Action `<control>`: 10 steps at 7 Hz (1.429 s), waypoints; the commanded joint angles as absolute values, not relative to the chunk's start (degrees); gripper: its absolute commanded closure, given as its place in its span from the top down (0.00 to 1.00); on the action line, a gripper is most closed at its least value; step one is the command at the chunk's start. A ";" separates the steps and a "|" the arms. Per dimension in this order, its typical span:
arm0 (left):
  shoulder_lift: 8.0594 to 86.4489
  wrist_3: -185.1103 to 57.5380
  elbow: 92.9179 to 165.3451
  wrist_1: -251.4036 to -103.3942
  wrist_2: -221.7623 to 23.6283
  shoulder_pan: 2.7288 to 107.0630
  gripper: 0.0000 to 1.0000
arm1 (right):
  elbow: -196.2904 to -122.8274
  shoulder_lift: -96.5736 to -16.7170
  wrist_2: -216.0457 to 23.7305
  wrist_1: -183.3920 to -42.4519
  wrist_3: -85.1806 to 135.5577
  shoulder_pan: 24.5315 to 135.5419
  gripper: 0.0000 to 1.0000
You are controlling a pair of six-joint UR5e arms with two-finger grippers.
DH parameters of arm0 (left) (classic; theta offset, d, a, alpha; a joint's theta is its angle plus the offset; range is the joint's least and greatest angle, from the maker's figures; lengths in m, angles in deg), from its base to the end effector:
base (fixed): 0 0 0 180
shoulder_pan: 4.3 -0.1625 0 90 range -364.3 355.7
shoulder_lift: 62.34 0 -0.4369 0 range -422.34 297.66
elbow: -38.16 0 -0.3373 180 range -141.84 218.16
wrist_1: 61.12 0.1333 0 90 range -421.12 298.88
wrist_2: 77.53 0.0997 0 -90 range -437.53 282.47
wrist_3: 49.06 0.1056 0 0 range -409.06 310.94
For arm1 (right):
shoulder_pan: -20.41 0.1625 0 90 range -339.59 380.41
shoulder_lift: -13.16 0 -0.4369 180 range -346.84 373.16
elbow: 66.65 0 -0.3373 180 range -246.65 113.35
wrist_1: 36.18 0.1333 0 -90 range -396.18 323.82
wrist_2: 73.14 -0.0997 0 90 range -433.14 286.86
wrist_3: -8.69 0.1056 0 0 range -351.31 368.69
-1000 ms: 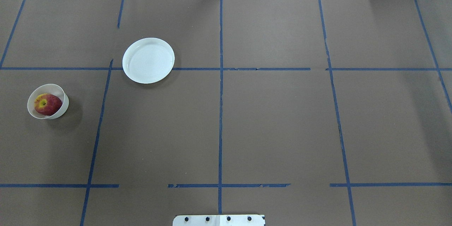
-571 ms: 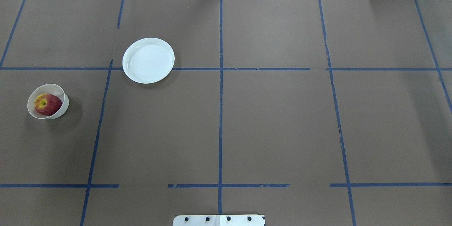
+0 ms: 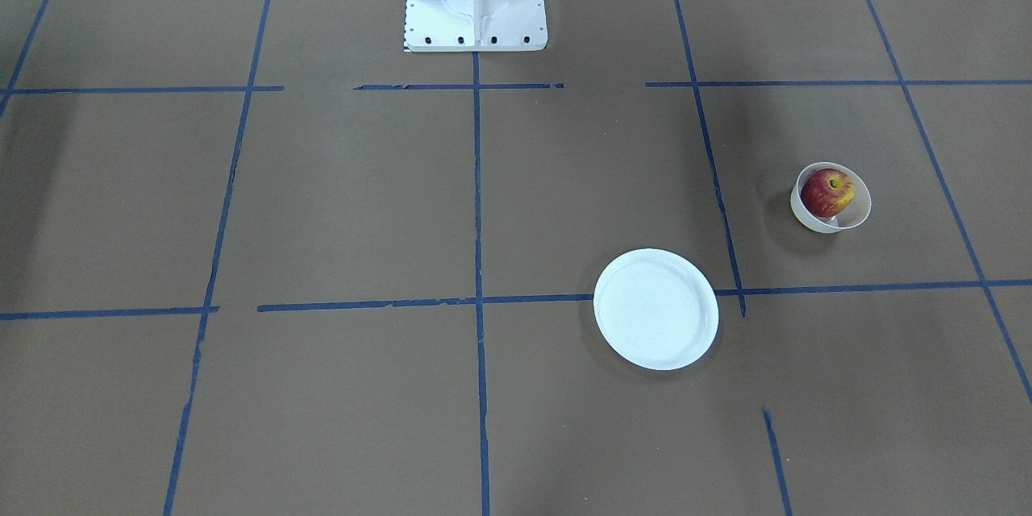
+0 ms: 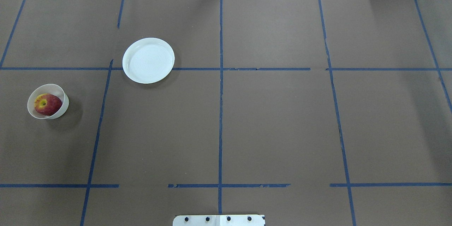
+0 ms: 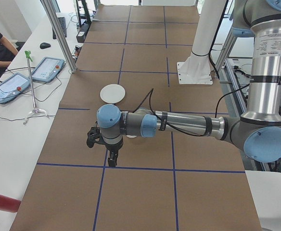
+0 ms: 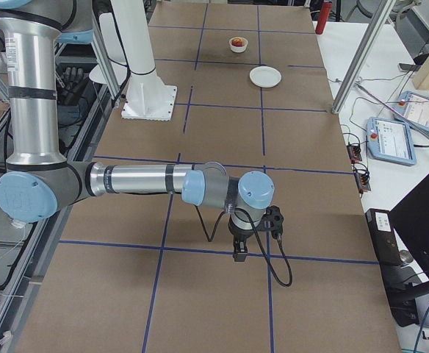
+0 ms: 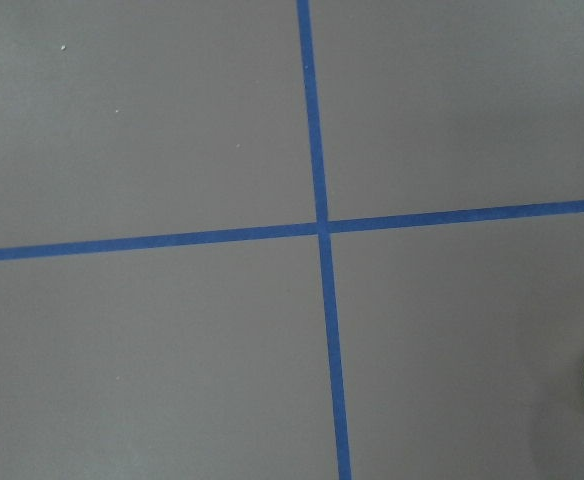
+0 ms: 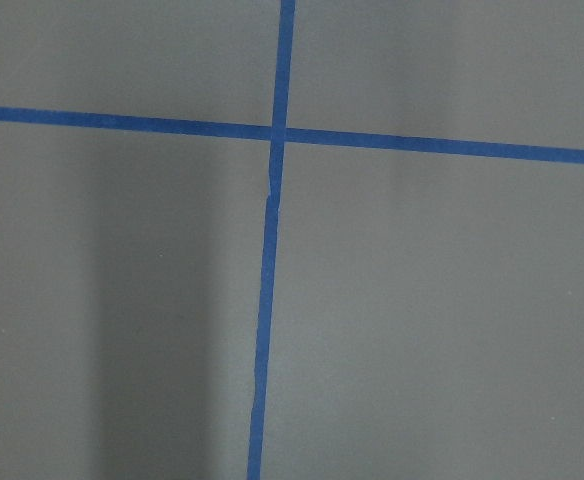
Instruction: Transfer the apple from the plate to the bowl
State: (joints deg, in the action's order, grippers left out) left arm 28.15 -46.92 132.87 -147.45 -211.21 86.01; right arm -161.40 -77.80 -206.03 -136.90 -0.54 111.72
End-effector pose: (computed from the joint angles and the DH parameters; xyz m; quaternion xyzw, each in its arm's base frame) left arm -0.0628 -0.4410 0.6425 0.0203 0.3716 0.0198 0.9279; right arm 0.0710 -0.4174 0.6659 -0.0225 -0.3686 -0.0421 0.9284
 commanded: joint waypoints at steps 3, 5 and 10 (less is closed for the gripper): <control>28.10 -46.68 130.46 -146.37 -211.30 86.14 1.00 | -161.40 -77.80 -206.03 -136.90 -0.54 111.72 1.00; 28.10 -46.68 129.92 -146.37 -211.39 86.14 1.00 | -161.40 -77.80 -206.03 -136.90 -0.54 111.72 1.00; 28.01 -46.68 129.92 -146.46 -211.39 86.14 1.00 | -161.40 -77.80 -206.03 -136.90 -0.54 111.72 1.00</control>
State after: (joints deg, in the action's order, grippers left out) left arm 28.03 -46.68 129.92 -146.43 -211.39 86.14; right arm -161.40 -77.80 -206.02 -136.90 -0.54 111.72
